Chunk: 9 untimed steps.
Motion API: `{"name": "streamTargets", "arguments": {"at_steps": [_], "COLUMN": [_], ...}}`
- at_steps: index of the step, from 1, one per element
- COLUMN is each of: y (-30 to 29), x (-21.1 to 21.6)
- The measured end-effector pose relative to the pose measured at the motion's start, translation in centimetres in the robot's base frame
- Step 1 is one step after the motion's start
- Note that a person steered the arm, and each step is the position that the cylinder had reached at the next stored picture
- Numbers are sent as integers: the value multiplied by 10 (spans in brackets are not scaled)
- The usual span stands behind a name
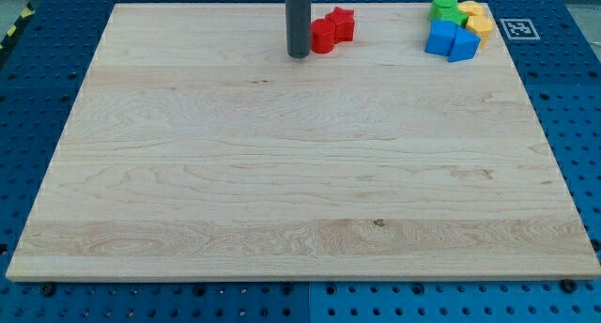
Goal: Push the red blocks into the group of blocks
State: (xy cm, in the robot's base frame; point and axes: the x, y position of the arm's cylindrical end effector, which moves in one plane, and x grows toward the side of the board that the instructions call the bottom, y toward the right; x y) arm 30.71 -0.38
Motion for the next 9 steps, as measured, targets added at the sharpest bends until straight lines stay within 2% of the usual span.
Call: {"name": "streamTargets", "arguments": {"at_steps": [3,9], "y": [51,51], "x": [12,-28]}}
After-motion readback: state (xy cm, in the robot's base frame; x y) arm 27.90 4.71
